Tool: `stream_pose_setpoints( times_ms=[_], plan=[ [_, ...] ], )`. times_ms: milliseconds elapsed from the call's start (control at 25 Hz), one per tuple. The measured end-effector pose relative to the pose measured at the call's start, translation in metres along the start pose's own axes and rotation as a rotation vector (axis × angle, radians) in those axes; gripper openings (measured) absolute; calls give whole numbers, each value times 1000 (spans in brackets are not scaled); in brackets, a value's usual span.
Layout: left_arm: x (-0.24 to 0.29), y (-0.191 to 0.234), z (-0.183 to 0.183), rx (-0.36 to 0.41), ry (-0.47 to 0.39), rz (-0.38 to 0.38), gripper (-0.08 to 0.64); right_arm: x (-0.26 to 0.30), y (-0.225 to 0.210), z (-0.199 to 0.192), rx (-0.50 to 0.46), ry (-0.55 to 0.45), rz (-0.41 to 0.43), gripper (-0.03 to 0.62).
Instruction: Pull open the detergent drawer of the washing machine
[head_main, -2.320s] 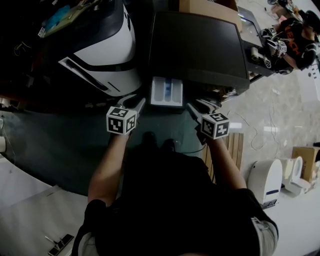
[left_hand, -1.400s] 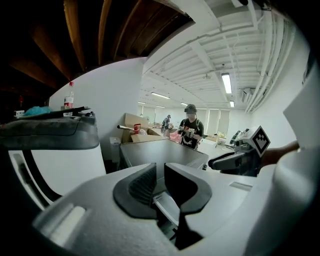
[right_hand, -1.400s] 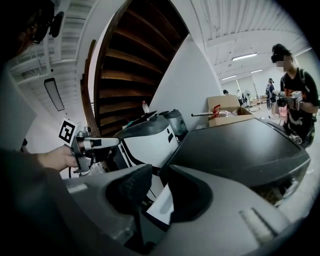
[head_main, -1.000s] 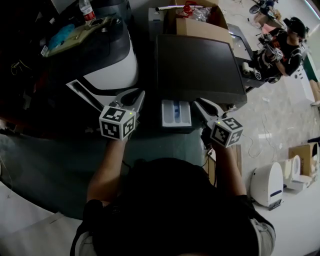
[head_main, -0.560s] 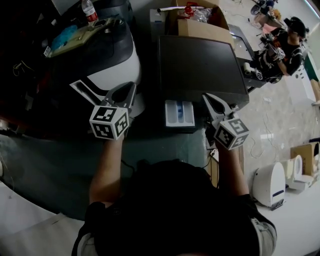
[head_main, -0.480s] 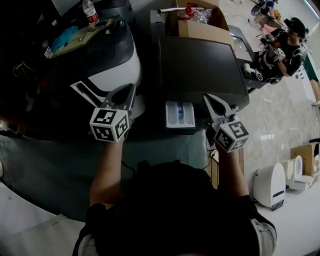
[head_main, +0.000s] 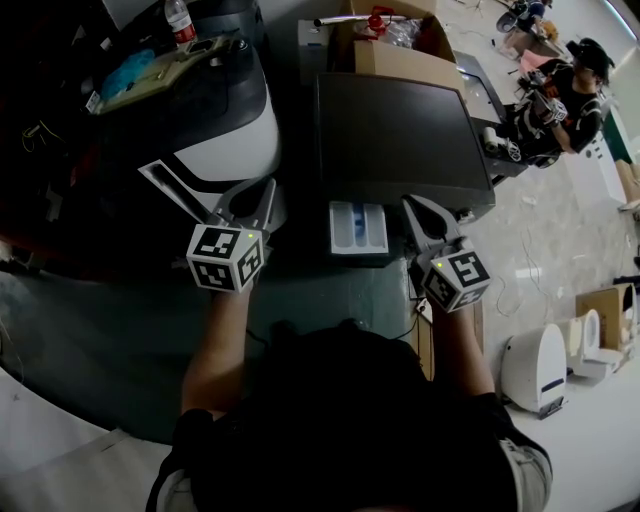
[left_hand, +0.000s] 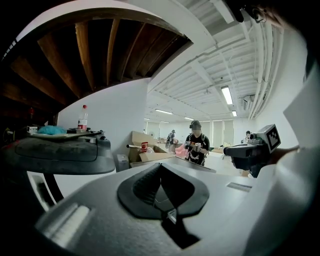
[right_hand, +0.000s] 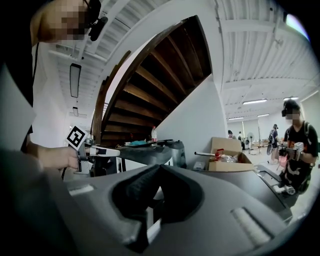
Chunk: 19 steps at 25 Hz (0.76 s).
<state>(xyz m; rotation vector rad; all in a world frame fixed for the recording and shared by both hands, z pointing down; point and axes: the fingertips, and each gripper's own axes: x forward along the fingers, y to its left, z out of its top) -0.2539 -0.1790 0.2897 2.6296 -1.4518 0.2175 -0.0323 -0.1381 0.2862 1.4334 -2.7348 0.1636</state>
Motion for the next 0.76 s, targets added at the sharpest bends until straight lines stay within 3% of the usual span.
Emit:
stream_pose_setpoints(
  times_ms=[760],
  plan=[
    [-1, 3, -15, -35, 22, -18, 11, 2, 8, -22, 14, 48, 15, 2]
  ],
)
